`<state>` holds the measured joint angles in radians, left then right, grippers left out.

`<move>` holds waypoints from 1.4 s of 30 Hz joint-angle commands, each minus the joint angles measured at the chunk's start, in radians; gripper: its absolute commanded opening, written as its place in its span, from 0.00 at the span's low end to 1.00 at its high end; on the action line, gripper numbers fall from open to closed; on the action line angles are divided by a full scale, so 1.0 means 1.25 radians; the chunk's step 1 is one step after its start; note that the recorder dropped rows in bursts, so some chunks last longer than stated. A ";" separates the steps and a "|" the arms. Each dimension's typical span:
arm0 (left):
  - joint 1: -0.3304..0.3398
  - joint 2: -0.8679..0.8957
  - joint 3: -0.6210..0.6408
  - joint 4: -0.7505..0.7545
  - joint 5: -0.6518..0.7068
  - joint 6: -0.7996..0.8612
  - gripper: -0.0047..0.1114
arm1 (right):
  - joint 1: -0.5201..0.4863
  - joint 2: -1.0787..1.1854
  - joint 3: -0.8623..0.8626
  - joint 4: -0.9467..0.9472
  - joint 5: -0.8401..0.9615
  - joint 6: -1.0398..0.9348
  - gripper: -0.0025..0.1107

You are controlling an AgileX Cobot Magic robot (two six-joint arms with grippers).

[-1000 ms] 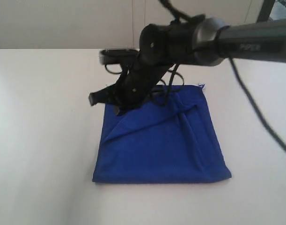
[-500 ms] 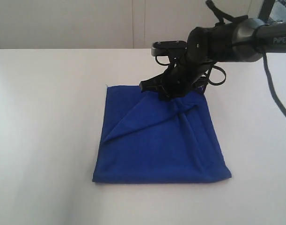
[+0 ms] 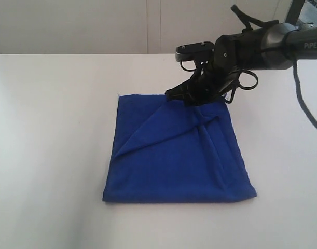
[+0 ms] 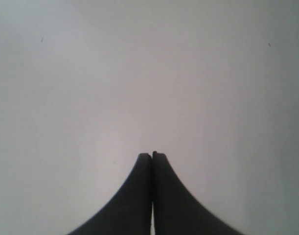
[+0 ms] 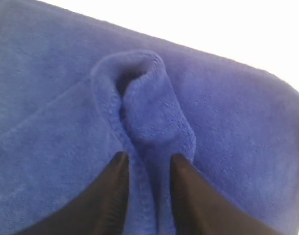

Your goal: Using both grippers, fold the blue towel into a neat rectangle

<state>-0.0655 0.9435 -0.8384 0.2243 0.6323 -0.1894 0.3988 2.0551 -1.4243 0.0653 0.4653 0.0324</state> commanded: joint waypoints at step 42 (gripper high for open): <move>0.000 -0.006 0.000 -0.002 0.010 -0.004 0.04 | -0.008 -0.008 0.002 0.052 0.075 -0.011 0.05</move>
<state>-0.0655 0.9435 -0.8384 0.2243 0.6323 -0.1894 0.3942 2.0564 -1.4243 0.1294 0.5642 0.0266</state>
